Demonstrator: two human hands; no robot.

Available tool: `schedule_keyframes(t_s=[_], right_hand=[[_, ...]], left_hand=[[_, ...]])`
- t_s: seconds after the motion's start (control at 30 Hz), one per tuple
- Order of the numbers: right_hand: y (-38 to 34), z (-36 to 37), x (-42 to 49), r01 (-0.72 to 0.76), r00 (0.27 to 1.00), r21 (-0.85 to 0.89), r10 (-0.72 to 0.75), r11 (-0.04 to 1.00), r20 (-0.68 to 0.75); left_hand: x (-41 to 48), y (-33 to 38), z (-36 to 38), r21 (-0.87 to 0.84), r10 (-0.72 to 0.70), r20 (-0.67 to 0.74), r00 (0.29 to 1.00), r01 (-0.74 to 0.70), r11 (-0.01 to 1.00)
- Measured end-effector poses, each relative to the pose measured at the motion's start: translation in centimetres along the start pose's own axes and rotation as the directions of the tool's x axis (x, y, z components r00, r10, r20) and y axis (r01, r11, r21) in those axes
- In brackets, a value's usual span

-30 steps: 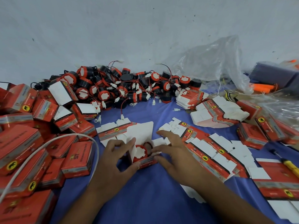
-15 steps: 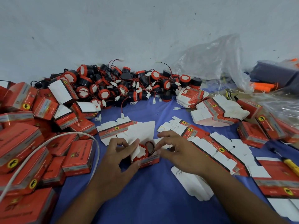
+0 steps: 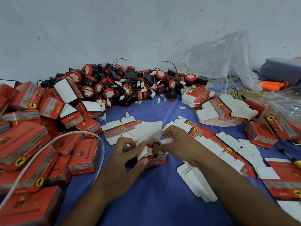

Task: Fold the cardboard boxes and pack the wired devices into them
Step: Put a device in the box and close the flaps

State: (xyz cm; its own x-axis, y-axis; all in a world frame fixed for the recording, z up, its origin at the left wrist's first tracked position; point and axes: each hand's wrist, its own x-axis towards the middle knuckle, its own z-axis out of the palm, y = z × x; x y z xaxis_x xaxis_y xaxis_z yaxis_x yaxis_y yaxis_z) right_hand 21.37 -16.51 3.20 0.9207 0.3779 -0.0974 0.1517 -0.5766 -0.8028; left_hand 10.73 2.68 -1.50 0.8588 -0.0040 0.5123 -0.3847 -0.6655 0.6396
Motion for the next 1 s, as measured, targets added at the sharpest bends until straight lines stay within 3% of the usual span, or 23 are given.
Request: schedule_keyframes(t_s=[0.17, 0.4, 0.53, 0.7, 0.77, 0.87, 0.93, 1.0], right_hand=[[1.1, 2.8, -0.6, 0.037, 0.976, 0.188, 0.005, 0.981, -0.216], [2.1, 4.6, -2.2, 0.218, 0.926, 0.198, -0.138, 0.956, -0.35], [1.7, 4.8, -2.2, 0.319, 0.915, 0.209, -0.244, 0.924, -0.321], [1.7, 4.4, -2.5, 0.419, 0.895, -0.001, -0.413, 0.908, -0.17], [2.1, 4.5, -2.4, 0.444, 0.886, -0.052, -0.446, 0.895, -0.127], [2.1, 4.5, -2.2, 0.374, 0.926, 0.079, -0.367, 0.924, -0.092], [2.1, 4.6, -1.9, 0.304, 0.95, 0.316, -0.311, 0.899, -0.029], [2.4, 4.5, -1.3, 0.291, 0.946, 0.422, -0.324, 0.859, 0.008]], left_hand=[[0.3, -0.1, 0.4, 0.016, -0.089, -0.063, 0.994, 0.09, 0.996], [0.8, -0.1, 0.3, -0.051, -0.153, -0.049, 0.987, 0.151, 0.987], [0.7, 0.2, 0.2, -0.085, -0.186, -0.057, 0.981, 0.181, 0.98], [0.4, 0.0, 0.3, -0.256, -0.346, -0.087, 0.934, 0.315, 0.914], [0.5, 0.1, 0.3, -0.335, -0.316, -0.116, 0.942, 0.263, 0.905], [0.5, 0.3, 0.2, -0.396, -0.272, -0.1, 0.957, 0.213, 0.893], [0.5, 0.2, -0.1, -0.328, -0.233, -0.074, 0.97, 0.197, 0.924], [0.5, 0.1, -0.3, -0.269, -0.208, -0.047, 0.977, 0.188, 0.945]])
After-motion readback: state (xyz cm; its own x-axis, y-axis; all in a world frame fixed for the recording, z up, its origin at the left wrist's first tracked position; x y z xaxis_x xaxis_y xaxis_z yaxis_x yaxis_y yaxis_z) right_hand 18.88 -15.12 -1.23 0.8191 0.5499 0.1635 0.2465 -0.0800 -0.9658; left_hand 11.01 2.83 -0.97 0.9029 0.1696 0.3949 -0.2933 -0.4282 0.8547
